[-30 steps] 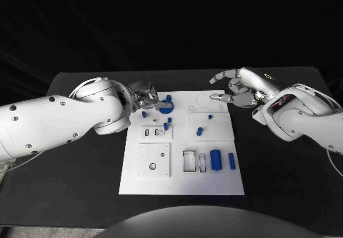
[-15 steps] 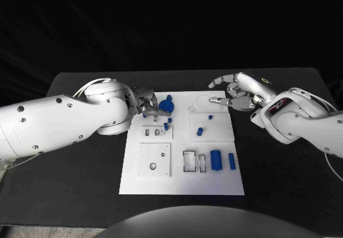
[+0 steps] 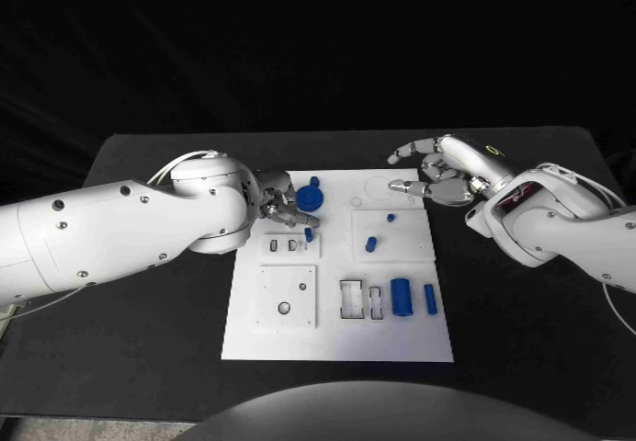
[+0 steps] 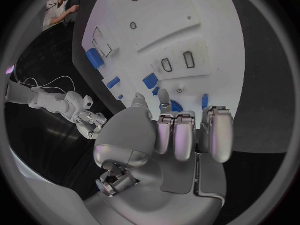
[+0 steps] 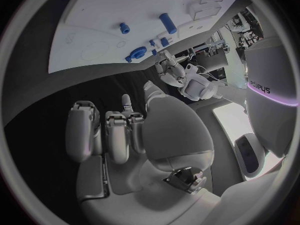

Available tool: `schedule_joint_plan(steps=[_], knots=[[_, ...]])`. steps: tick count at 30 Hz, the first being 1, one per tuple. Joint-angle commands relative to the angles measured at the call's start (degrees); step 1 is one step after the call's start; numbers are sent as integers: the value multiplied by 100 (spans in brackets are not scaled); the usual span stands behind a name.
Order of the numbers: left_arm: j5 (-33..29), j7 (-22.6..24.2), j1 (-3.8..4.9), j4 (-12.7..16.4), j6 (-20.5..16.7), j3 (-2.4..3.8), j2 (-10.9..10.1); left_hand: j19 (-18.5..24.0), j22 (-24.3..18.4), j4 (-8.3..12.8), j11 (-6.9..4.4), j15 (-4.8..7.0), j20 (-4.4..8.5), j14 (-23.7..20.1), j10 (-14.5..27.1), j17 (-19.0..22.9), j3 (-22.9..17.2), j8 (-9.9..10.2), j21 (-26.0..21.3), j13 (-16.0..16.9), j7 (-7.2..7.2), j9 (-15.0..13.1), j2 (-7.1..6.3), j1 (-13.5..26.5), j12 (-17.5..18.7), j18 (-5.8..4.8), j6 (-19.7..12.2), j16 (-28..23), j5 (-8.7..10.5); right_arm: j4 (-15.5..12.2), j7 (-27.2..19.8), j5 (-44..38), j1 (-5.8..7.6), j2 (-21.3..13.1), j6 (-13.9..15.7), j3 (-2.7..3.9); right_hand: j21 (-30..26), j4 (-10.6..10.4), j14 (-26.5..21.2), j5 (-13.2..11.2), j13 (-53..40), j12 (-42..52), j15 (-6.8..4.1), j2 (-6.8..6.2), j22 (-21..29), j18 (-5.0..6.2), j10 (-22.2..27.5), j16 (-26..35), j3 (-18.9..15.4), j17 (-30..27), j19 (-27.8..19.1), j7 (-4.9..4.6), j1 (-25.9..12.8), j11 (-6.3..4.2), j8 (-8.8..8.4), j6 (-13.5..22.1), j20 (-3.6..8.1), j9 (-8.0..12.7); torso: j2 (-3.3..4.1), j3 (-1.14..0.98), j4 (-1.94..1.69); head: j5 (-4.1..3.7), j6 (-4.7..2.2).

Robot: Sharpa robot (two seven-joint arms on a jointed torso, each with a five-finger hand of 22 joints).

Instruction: Assemble the parts on the task board

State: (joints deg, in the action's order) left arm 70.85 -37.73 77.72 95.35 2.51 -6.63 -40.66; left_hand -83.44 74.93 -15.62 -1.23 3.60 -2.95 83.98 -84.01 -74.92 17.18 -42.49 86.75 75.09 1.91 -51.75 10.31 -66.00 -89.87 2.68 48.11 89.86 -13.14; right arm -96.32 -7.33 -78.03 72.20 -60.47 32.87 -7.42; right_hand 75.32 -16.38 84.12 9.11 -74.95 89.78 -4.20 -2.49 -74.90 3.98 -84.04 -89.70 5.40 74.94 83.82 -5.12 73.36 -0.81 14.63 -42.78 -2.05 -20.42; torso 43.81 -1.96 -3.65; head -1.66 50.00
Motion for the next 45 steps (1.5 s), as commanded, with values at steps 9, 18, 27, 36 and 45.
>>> schedule_joint_plan(steps=[9, 18, 27, 36, 45], knots=[[-153, -16, -57, -120, 256, -6, 130, 37, 776, 9, -61, 52, 51, 602, -599, -1508, -83, 65, -22, 1491, -27, -48, 11, -95, -13, -64, 69, 14, -69, 22, -29, -46, -7, 43, 1, 1, 14, -12, 588, 22, -1505, 22, 42, 60, -1110, -92, -596, -30, -13, 1506, 94, 14, -10, 53, 17, -39, -42, 10, -5, 3, 0, 5, 0], [-291, 14, -126, -182, 249, -9, 194, 79, 741, 35, -70, 62, 63, 602, -599, -1508, -142, 163, -50, 1491, -35, -113, 11, -187, -13, -53, 104, 14, -181, 36, 10, -47, -7, 52, -30, 1, 14, -8, 588, 32, -1505, 22, 43, 66, -1110, -92, -596, -30, -13, 1506, 94, 10, -10, 56, 20, -49, -44, 15, -11, 4, 13, 6, 0], [-324, 32, -164, -194, 243, -9, 222, 95, 728, 60, -74, 67, 68, 602, -599, -1508, -176, 222, -63, 1491, -39, -154, -3, -249, -13, -49, 121, 14, -253, 55, 52, -47, -7, 57, -85, 1, 10, -5, 588, 39, -1505, 22, 45, 72, -1109, -91, -596, -30, -13, 1506, 92, 6, -8, 58, 20, -55, -45, 18, -16, 0, 8, 20, 0], [-332, 59, -176, -214, 217, -9, 228, 116, 718, 99, -85, 77, 79, 602, -599, -1508, -261, 352, -82, 1491, -52, -240, -17, -372, -13, -44, 156, 14, -502, 70, 81, -47, -7, 69, -120, 1, 11, -4, 588, 45, -1505, 22, 46, 75, -1109, -92, -596, -30, -13, 1506, 92, 5, -9, 59, 21, -58, -45, 21, -13, 4, 9, 14, 0], [-345, 87, -183, -231, 187, -9, 223, 126, 719, 135, -107, 97, 97, 602, -599, -1508, -401, 530, -100, 1491, -75, -362, -57, -542, -13, -41, 199, 14, -954, 84, 126, -47, -7, 76, -164, 1, 8, 7, 588, 161, -1505, 22, 58, 126, -1106, -90, -596, -30, -5, 1506, 88, -11, 3, 73, 17, -93, -56, 59, -14, 6, 6, 12, 0]])
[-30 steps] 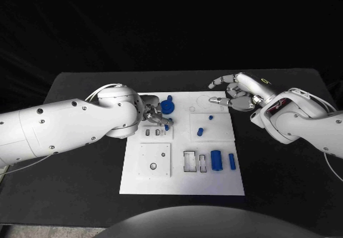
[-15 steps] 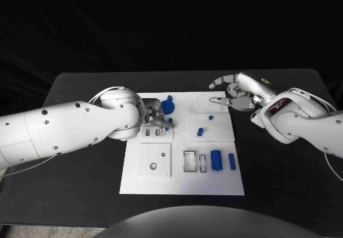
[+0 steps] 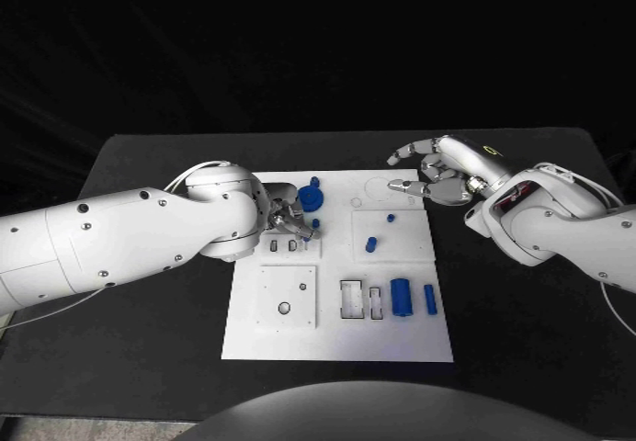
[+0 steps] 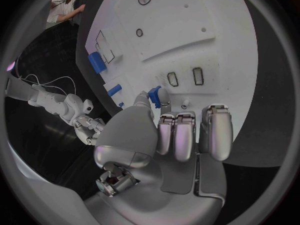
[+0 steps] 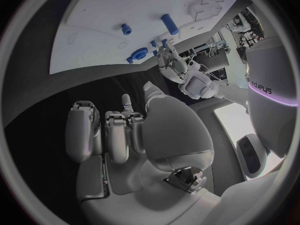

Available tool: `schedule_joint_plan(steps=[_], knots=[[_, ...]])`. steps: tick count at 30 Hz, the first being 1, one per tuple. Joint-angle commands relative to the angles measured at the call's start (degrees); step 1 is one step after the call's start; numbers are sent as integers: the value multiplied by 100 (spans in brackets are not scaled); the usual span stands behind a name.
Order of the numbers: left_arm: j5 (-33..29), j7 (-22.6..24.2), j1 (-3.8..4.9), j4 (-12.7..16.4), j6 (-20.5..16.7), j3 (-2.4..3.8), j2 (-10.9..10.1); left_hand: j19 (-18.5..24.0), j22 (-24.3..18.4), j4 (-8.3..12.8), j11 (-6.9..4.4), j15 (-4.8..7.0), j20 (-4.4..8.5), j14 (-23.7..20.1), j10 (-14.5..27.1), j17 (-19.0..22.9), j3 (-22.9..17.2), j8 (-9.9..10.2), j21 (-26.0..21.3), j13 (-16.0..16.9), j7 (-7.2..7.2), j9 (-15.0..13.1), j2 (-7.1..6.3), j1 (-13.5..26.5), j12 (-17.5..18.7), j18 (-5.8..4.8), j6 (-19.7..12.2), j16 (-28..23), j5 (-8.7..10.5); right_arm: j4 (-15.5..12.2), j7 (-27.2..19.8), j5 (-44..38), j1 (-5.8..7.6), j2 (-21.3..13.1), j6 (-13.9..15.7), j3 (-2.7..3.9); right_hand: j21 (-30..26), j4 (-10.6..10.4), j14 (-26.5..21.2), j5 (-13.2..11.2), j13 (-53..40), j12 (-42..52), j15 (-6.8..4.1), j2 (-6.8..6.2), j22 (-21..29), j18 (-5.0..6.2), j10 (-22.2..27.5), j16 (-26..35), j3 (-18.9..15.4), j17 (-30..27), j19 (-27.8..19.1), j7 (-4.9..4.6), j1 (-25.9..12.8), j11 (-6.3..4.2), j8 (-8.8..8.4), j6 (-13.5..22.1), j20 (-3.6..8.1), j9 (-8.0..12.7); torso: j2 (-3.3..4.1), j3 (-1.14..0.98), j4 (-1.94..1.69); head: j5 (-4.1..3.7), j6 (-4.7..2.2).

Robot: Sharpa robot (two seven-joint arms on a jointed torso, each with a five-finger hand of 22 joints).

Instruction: Assemble the parts on the task board

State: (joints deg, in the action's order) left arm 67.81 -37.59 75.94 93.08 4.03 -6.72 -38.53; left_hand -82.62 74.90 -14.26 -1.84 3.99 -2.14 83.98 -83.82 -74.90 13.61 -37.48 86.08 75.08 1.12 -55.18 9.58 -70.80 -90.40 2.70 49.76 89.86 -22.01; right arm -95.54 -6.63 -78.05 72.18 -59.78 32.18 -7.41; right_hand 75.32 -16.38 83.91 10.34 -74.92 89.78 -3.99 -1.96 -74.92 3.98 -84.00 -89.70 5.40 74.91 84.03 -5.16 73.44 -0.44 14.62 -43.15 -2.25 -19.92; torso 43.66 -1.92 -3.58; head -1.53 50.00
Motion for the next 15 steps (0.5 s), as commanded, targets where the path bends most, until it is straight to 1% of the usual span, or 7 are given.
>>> schedule_joint_plan(steps=[1, 3, 9, 15], knots=[[-41, 74, -6, -7, 33, 1, 10, 46, 720, -1, -47, 59, 17, 602, -618, -1510, -55, 43, -35, 1492, 2, -29, 12, -72, 40, -42, 37, 14, -98, 9, 61, -45, -5, 8, -100, 1, 10, 7, 609, 69, -1508, 22, 39, 84, -1104, -89, -600, -30, -3, 1509, 67, -9, -2, 38, 16, -62, -38, 18, 0, 3, 0, -1, 0], [-48, 78, -7, -11, 33, 1, 9, 48, 720, -10, -49, 61, 20, 602, -618, -1510, -83, 77, -39, 1492, 0, -51, 6, -90, 40, -41, 46, 14, -173, 11, 72, -45, -6, 9, -112, 1, 11, 7, 609, 114, -1508, 22, 42, 99, -1104, -89, -600, -30, 1, 1509, 66, -11, 1, 40, 14, -72, -41, 31, 0, 5, 0, -3, 0], [-74, 92, -8, -17, 33, 1, 5, 59, 713, -31, -53, 63, 24, 602, -618, -1510, -133, 133, -49, 1492, -2, -88, -3, -115, 40, -38, 54, 14, -296, 16, 100, -45, -7, 10, -153, 1, 4, 19, 609, 273, -1508, 22, 48, 135, -1100, -86, -600, -30, 19, 1509, 58, -17, 38, 46, 15, -122, -49, 72, 0, 4, -4, -16, 0], [-90, 115, -9, -20, 30, -1, -18, 77, 705, -54, -57, 68, 30, 602, -618, -1510, -254, 234, -66, 1492, -9, -165, -51, -194, 40, -33, 66, 14, -571, 28, 122, -45, -12, 17, -187, 1, -3, 32, 609, 365, -1508, 22, 50, 149, -1097, -83, -600, -30, 37, 1509, 52, -19, 76, 48, 10, -142, -52, 97, -3, 7, -6, -18, 0]])
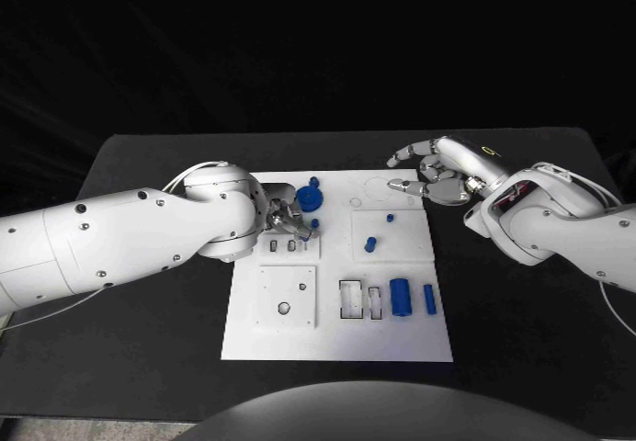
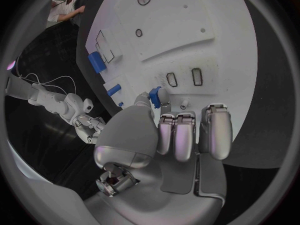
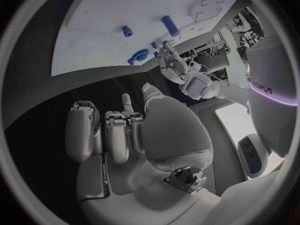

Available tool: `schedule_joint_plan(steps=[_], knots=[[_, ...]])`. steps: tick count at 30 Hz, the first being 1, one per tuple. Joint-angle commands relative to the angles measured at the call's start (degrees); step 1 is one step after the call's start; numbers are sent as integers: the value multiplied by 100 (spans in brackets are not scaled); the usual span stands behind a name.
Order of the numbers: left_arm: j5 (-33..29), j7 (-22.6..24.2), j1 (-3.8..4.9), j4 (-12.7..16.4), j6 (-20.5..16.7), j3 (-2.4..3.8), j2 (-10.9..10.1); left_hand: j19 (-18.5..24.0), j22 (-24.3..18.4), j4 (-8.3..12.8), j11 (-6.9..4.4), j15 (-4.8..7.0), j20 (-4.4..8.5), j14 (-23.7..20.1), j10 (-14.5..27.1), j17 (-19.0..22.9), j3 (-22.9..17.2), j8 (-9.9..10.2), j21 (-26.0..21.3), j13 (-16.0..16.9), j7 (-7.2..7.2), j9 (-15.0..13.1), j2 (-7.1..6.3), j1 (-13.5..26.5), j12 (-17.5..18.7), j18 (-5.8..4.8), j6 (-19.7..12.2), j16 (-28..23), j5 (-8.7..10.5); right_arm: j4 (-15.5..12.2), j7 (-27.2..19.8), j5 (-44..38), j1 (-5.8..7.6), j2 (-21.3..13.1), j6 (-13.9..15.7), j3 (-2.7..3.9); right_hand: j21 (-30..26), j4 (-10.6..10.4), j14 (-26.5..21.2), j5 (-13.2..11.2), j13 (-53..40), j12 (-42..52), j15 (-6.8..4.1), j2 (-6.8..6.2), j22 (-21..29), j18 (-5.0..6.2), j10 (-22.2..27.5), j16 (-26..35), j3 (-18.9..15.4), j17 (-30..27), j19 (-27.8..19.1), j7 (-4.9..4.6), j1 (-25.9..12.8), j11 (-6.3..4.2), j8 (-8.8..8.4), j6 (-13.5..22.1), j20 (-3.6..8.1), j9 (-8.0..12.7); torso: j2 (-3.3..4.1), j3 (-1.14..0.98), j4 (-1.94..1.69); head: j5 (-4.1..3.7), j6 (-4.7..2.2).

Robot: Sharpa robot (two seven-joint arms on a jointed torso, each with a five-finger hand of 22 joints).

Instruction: Assemble the parts on the task board

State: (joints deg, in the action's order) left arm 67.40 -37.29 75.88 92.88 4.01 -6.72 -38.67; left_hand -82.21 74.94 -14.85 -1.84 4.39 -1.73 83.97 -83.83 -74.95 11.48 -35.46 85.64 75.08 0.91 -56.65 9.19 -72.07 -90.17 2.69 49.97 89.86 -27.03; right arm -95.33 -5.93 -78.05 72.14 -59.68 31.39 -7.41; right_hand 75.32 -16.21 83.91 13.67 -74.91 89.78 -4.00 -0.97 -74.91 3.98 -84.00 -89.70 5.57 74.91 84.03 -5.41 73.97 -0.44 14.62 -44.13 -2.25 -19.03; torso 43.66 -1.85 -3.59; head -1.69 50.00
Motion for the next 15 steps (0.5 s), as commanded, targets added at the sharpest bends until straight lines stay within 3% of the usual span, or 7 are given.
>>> schedule_joint_plan(steps=[1, 9, 15], knots=[[-52, 89, -4, 2, 27, -1, -10, 37, 702, 6, -59, 29, -10, 603, -617, -1505, -70, 49, -25, 1492, 9, -32, -23, -89, 17, -32, 49, 14, -106, 9, 54, -45, -10, 6, -115, 1, -7, 16, 609, 45, -1509, 22, 51, 53, -1096, -83, -600, -30, 23, 1509, 50, 5, 28, 47, 9, -47, -53, 12, -3, 0, -5, 0, 0], [-57, 53, -5, 97, -17, -17, -136, 8, 739, 57, -89, 55, 11, 603, -617, -1505, -378, 158, -19, 1492, -22, -138, -148, -301, 17, -39, 113, 14, -233, 20, 71, -38, -21, 1, -157, 0, -21, 14, 609, 51, -1509, 22, 51, 55, -1092, -80, -600, -30, 24, 1509, 45, 4, 29, 48, 9, -49, -53, 15, 2, -1, 4, -15, 0], [-58, 29, -5, 202, -94, -40, -282, -10, 760, 20, -115, 82, 35, 603, -617, -1505, -705, 248, -19, 1492, -47, -231, -295, -368, 17, -42, 208, 14, -513, 15, 93, -28, -25, -18, -195, 0, -47, 3, 609, 61, -1509, 22, 53, 67, -1085, -74, -600, -30, 26, 1509, 34, 2, 21, 49, 7, -53, -54, 21, 2, 4, -5, -8, 0]])
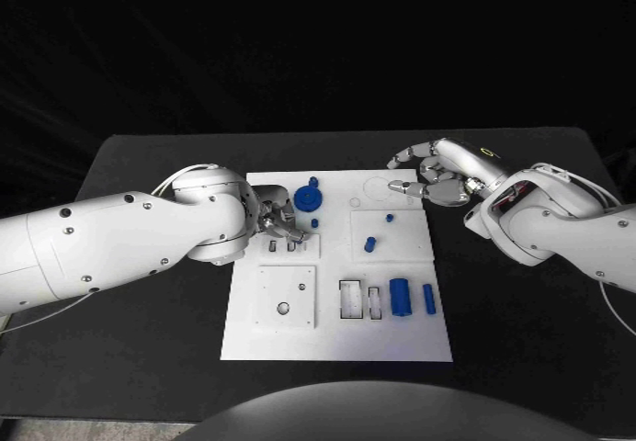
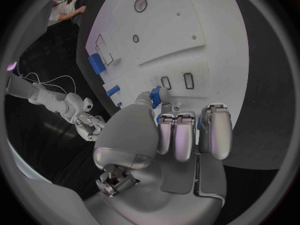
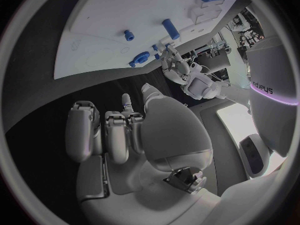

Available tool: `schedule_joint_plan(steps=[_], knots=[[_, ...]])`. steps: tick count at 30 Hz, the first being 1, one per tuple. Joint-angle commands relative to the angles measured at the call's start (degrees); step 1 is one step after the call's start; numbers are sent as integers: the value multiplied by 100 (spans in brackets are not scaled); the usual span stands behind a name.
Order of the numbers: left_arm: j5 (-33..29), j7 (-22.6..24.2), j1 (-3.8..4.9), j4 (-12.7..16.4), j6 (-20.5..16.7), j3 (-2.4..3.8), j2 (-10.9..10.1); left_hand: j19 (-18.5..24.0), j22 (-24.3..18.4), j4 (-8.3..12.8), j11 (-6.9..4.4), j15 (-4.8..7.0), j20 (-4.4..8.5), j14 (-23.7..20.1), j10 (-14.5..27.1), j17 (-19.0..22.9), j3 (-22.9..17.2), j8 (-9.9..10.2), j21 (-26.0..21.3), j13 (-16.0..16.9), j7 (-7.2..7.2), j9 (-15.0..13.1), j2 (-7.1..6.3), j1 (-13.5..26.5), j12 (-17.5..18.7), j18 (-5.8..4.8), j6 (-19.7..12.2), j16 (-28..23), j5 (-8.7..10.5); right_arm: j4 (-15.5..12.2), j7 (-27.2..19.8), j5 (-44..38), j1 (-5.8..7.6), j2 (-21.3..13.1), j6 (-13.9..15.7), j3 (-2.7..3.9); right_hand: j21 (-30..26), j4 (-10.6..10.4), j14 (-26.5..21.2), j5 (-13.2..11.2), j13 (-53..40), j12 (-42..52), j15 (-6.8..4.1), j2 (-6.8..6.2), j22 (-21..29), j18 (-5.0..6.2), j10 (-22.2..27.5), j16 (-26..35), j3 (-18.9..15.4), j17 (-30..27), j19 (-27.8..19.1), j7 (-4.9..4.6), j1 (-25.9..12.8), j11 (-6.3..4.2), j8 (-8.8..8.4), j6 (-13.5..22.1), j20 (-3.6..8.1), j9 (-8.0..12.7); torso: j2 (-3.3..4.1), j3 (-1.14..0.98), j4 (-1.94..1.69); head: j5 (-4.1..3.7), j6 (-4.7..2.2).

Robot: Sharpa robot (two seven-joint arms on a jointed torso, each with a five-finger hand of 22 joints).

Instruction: Assemble the parts on the task board

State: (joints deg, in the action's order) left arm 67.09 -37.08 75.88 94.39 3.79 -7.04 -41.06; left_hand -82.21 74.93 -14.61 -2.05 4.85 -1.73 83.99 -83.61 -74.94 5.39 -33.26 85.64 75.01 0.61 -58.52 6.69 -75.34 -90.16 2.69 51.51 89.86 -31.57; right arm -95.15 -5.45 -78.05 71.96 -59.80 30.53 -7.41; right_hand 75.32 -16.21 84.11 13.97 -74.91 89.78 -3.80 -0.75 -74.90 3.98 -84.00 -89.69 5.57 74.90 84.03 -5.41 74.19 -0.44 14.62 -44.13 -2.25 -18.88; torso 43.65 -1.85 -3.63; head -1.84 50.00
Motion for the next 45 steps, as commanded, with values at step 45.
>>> schedule_joint_plan(steps=[45], knots=[[-355, -69, -209, 396, -786, -132, -467, -62, 821, -152, -141, 85, 88, 601, -639, -1506, -1268, 419, -34, 1499, -57, -234, -486, 271, 16, -50, 481, 14, -61, -29, 195, -12, -13, -5, -289, -1, -195, 22, 582, 360, -1509, 22, 40, 84, -1042, -42, -600, -9, 109, 1494, -43, 2, 110, 53, -31, -97, -65, 118, -9, 11, 9, 190, 0]])
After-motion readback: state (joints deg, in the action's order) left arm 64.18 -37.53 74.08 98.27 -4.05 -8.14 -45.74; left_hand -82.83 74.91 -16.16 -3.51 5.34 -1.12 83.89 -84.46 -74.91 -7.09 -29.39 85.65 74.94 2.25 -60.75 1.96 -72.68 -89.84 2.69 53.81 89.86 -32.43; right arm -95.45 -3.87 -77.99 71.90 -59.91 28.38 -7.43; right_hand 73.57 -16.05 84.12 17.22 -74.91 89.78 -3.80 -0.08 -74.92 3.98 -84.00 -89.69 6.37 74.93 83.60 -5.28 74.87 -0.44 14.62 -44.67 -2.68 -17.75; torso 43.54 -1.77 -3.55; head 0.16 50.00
